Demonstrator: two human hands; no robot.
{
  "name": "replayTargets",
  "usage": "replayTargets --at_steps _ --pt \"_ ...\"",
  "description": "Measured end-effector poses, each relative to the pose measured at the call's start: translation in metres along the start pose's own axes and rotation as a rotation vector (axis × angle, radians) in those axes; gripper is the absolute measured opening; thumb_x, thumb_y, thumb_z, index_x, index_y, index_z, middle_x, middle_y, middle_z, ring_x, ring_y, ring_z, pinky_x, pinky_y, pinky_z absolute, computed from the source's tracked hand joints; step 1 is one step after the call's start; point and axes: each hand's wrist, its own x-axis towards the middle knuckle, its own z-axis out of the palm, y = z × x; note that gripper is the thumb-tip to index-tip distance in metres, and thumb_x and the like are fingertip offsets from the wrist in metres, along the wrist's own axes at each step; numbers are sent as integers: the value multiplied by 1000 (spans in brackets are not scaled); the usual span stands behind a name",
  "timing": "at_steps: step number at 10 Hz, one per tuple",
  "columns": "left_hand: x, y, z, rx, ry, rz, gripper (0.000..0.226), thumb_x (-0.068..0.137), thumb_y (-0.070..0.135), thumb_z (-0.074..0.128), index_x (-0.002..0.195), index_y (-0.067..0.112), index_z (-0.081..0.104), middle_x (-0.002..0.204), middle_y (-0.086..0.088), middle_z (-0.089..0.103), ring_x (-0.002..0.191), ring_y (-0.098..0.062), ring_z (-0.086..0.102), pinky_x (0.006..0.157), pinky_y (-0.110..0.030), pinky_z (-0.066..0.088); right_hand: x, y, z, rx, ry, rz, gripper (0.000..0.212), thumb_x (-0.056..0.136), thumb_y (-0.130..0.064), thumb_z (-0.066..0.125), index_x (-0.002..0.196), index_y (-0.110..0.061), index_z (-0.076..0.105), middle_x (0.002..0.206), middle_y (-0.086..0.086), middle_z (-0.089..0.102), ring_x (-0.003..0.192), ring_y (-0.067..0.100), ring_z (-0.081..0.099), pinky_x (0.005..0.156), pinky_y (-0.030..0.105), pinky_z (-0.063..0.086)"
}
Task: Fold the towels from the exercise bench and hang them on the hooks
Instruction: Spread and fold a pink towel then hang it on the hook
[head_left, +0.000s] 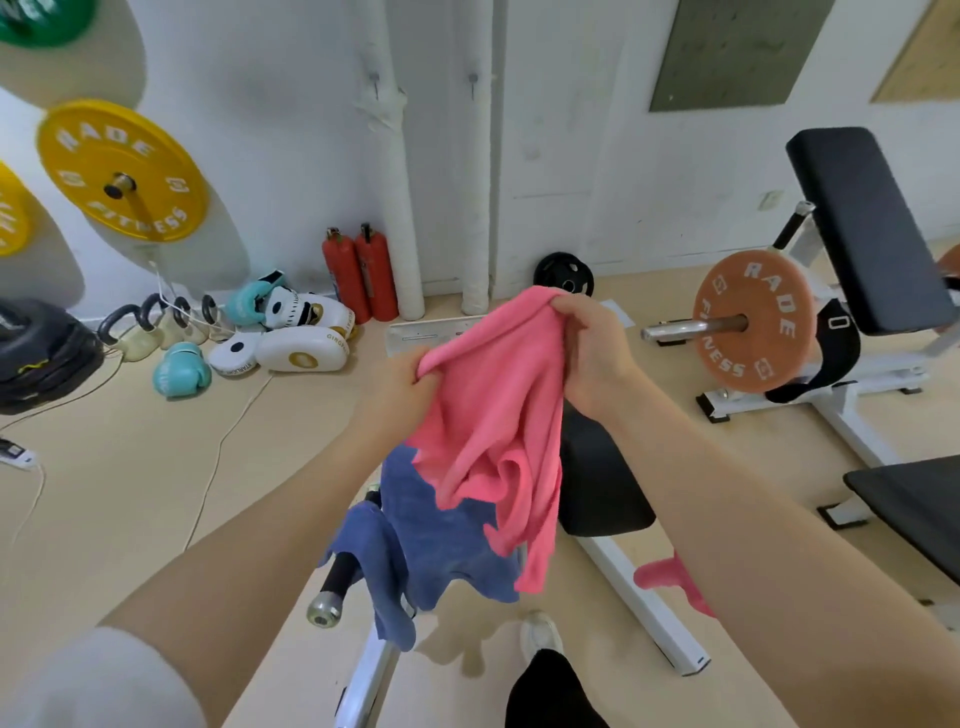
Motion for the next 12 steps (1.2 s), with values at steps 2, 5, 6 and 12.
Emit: replayTargets --at_steps 2,5,6,12 --pt "10 3 -22 -206 195 -252 22 91 9 40 76 11 57 81 -6 61 80 -23 52 71 -33 40 0 7 -2 -167 -90 -35 26 89 -5 40 85 -14 64 80 1 65 76 12 59 68 24 46" --pt "37 91 -12 -443 -392 -140 19 87 10 58 105 15 59 91 2 66 81 -6 60 74 -10 47 33 -9 -11 -516 -102 -348 31 87 4 53 79 -22 67 67 -15 68 65 -7 61 67 13 49" --pt "61 105 8 -131 -320 -20 16 94 11 47 87 24 50 69 12 45 60 2 40 50 1 35 58 -27 -14 -556 -141 -465 33 81 8 59 78 -25 64 69 -17 66 68 -10 61 70 9 47" --pt "177 69 37 -522 306 -375 12 73 29 53 74 18 50 69 1 53 63 -18 52 56 -26 43 181 -68 -87 -677 -377 29 20 94 -25 51 87 -20 69 71 -13 70 66 1 62 66 19 47"
